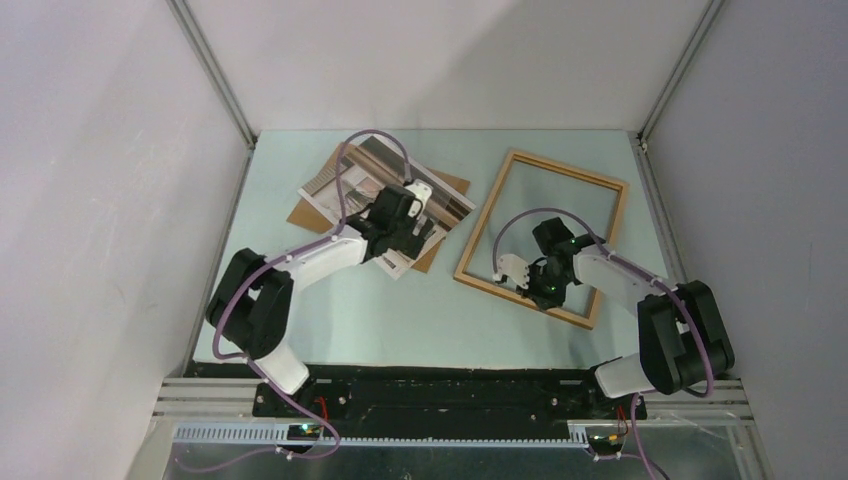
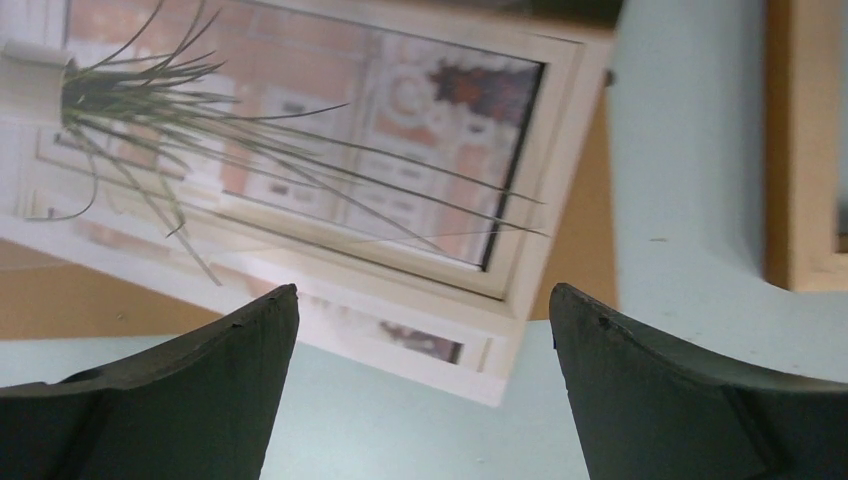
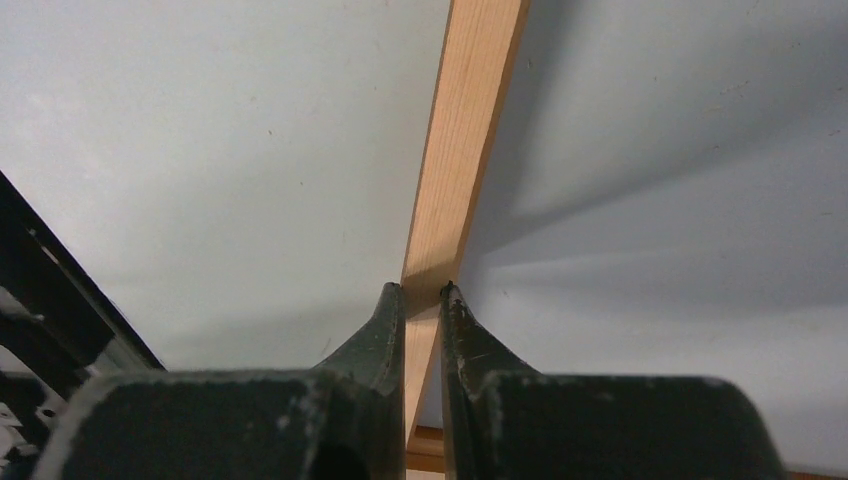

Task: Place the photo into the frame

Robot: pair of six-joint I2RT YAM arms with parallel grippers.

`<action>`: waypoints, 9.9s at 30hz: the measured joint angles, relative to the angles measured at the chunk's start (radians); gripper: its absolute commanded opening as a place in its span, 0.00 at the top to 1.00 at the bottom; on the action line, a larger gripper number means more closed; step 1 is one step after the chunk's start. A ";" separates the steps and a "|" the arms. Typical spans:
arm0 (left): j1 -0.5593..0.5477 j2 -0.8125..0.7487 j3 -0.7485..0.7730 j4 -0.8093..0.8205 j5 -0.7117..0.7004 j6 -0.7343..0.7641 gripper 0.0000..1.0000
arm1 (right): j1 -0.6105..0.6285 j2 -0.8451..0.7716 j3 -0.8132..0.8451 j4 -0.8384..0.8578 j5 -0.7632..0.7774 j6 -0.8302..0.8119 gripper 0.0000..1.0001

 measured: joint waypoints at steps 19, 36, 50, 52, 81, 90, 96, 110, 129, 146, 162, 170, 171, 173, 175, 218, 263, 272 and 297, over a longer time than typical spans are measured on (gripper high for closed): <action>0.236 -0.048 0.035 -0.071 0.024 -0.024 0.00 | -0.158 -0.071 -0.042 -0.024 0.071 -0.224 0.51; 0.452 0.066 0.106 -0.144 0.172 -0.221 0.00 | -0.036 0.058 0.320 0.240 -0.165 0.358 0.15; 0.450 0.184 0.175 -0.162 0.185 -0.266 0.00 | -0.020 0.651 0.956 0.386 -0.167 0.707 0.11; 0.447 0.187 0.193 -0.161 0.176 -0.266 0.00 | -0.020 0.740 1.062 0.380 -0.169 0.737 0.11; 0.217 0.339 0.304 -0.212 0.053 -0.192 0.01 | -0.068 1.179 1.641 0.165 -0.151 1.030 0.04; 0.212 0.340 0.304 -0.219 0.060 -0.167 0.00 | -0.091 1.211 1.641 0.142 -0.231 1.144 0.05; 0.212 0.340 0.304 -0.223 0.070 -0.167 0.00 | -0.079 1.227 1.641 0.142 -0.271 1.189 0.05; 0.212 0.338 0.301 -0.229 0.086 -0.166 0.00 | -0.074 1.234 1.641 0.154 -0.309 1.235 0.12; 0.212 0.158 0.097 -0.362 0.145 0.013 0.00 | 0.006 0.897 1.021 0.279 -0.413 1.169 0.24; 0.211 -0.065 -0.042 -0.492 0.194 0.157 0.00 | 0.141 0.610 0.601 0.267 -0.401 1.103 0.16; 0.360 -0.016 0.090 -0.463 0.291 0.055 0.00 | 0.038 0.705 0.931 0.269 -0.238 1.093 0.17; 0.371 0.114 0.104 -0.411 0.298 -0.039 0.00 | 0.012 0.866 1.021 0.248 -0.278 1.152 0.17; 0.371 0.121 0.105 -0.406 0.299 -0.045 0.00 | 0.012 0.870 1.031 0.248 -0.281 1.160 0.18; 0.372 0.129 0.106 -0.396 0.300 -0.050 0.00 | 0.012 0.879 1.048 0.247 -0.298 1.172 0.18; 0.372 0.134 0.106 -0.388 0.306 -0.054 0.00 | 0.012 0.891 1.063 0.248 -0.317 1.184 0.19; 0.372 0.159 0.086 -0.343 0.348 -0.056 0.00 | -0.034 0.982 0.951 0.651 -0.883 1.602 0.42; 0.460 -0.120 0.075 -0.339 0.485 -0.026 0.00 | -0.022 0.609 0.712 0.617 -0.734 1.514 1.00; 0.519 -0.172 0.090 -0.341 0.560 -0.030 0.00 | -0.048 0.448 0.621 0.606 -0.732 1.405 1.00; 0.330 -0.468 0.386 -0.406 0.566 0.393 0.00 | 0.018 0.214 0.883 -0.097 -0.460 0.748 1.00</action>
